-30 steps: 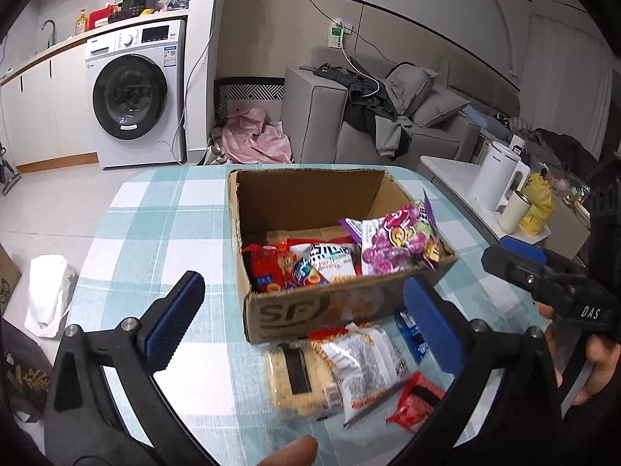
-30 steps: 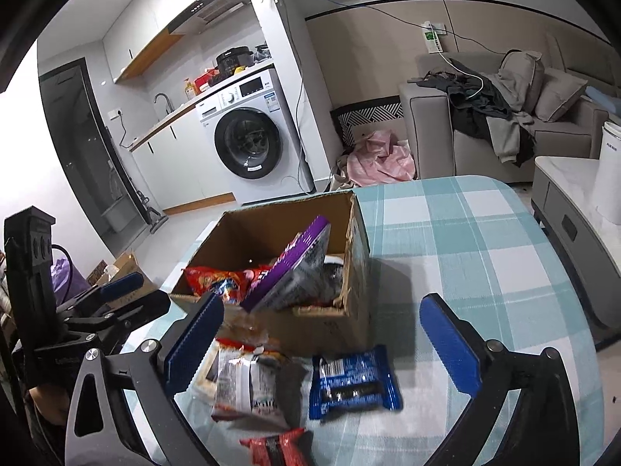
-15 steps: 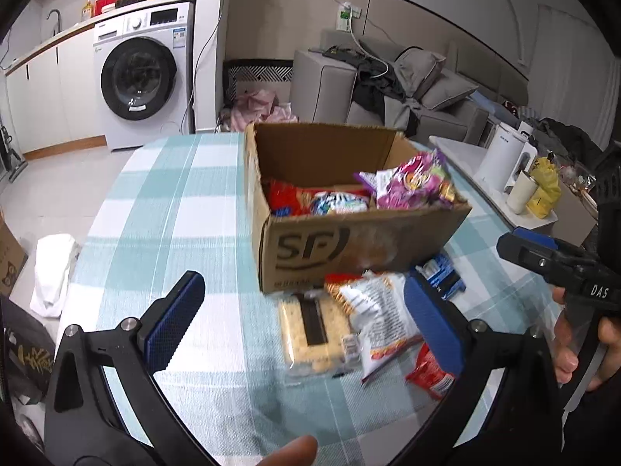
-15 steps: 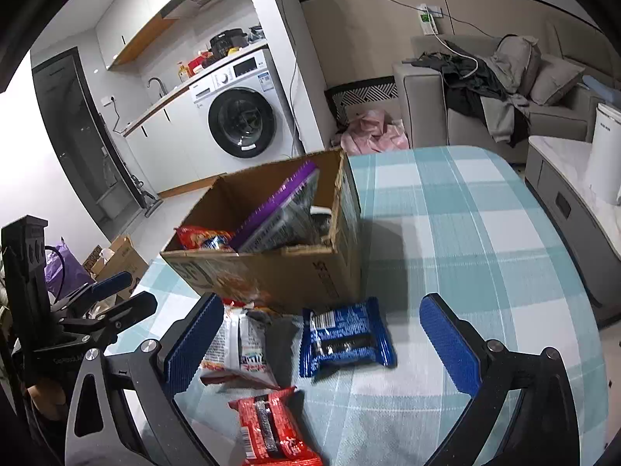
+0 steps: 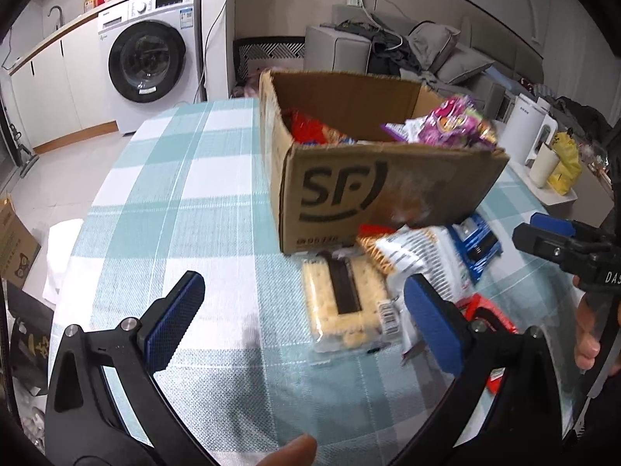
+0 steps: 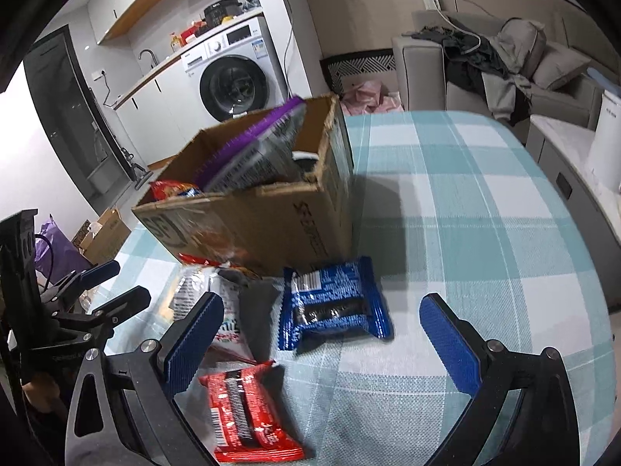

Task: Organize snacks
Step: 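Withdraw both grippers from the box toward the remaining snacks, then grasp the clear cracker pack with the left gripper while the right gripper grasps the blue biscuit pack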

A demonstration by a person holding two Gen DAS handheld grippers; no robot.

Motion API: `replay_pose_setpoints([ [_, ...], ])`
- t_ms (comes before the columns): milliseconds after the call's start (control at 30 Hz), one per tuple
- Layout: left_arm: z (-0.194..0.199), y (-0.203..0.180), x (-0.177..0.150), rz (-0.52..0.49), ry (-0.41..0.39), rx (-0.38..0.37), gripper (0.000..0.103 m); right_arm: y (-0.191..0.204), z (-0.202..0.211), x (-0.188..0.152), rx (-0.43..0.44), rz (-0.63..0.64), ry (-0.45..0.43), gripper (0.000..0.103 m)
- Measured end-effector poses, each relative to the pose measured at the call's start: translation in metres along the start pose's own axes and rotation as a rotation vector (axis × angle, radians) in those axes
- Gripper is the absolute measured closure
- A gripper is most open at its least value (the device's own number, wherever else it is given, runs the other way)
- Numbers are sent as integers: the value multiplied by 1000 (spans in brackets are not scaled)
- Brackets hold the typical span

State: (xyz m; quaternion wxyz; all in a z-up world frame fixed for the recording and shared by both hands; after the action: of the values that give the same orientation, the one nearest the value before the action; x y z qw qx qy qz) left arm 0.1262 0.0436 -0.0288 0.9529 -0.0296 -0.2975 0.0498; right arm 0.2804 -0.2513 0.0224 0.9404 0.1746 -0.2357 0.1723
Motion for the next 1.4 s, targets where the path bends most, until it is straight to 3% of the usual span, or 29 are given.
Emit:
replay_pose_setpoints([
  [600, -54, 5, -4, -9, 120, -7, 1, -23, -33, -6, -18, -19, 67, 0],
  [1133, -80, 3, 10, -4, 149, -16, 1, -22, -56, -6, -28, 4, 127, 0],
  [1400, -88, 8, 11, -13, 156, 7, 1, -17, -64, -2, -116, 57, 127, 1],
])
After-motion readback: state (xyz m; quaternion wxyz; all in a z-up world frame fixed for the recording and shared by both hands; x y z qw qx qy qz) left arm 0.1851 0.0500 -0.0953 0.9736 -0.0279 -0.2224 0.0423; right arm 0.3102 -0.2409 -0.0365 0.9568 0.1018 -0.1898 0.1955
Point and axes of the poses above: each gripper's, at about its wrist camera, not at the fingertips, and z roughly against the way its jaws point, y to its left, x to its top, the point moved 4 cm from there along -z, roughly the way its jaws point, and after that the axes turned 9 degrees about y, right-handed, at the moved point
